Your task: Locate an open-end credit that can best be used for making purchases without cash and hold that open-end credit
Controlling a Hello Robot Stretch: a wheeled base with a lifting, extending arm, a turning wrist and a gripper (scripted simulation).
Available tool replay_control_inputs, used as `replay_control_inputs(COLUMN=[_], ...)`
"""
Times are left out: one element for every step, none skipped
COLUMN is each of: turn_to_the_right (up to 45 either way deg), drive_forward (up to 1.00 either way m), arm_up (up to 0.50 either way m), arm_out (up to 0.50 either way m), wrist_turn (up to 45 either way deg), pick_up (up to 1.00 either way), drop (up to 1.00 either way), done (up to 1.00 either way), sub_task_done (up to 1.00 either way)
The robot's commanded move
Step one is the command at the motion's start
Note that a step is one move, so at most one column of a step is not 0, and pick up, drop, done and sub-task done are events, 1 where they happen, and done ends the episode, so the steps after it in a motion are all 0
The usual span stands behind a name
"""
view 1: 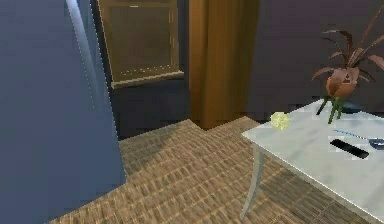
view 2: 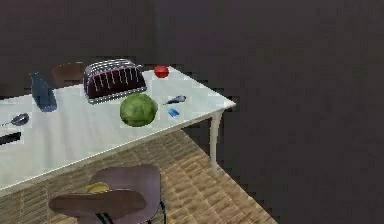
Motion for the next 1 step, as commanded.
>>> replay_control_inputs(turn_to_the_right=[-3.0], drive_forward=[0.0], arm_up=[0.0], arm_out=[0.0], wrist_turn=[0.0], pick_up=[0.0], drop=[0.0], done=[0.0], sub_task_done=[0.0])
